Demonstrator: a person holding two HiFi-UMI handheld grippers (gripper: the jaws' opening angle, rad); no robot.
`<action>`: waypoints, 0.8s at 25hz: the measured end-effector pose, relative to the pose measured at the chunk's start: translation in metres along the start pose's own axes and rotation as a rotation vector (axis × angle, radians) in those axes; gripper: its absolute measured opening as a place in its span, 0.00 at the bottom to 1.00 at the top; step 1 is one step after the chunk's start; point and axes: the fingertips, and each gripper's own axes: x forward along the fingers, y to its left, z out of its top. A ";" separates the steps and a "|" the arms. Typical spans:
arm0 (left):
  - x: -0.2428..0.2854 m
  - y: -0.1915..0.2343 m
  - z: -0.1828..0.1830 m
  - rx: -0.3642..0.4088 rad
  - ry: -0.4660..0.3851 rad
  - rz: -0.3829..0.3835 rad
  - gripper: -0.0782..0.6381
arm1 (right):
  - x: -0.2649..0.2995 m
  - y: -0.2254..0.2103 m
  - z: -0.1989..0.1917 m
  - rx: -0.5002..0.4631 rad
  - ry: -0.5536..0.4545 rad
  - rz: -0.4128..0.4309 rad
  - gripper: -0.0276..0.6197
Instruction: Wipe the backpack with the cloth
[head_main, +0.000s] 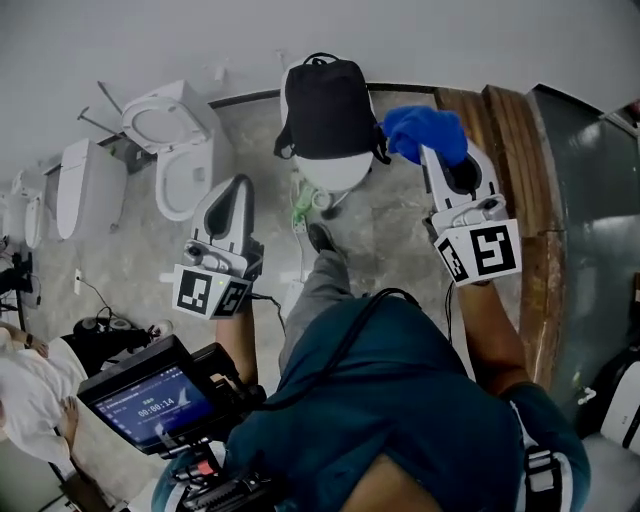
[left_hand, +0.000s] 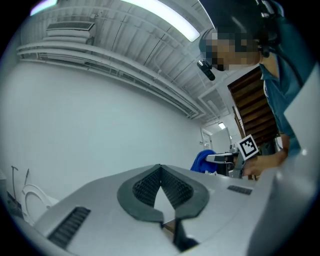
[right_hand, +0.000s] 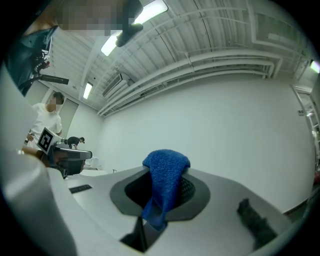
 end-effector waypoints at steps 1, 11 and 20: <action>-0.012 -0.014 0.002 0.005 0.002 0.002 0.11 | -0.015 0.004 0.003 -0.002 0.003 0.003 0.13; -0.098 -0.104 0.065 0.028 0.022 0.000 0.11 | -0.126 0.051 0.055 0.031 0.038 0.023 0.14; -0.144 -0.104 0.050 -0.014 0.022 -0.035 0.11 | -0.147 0.099 0.040 0.070 0.033 0.010 0.14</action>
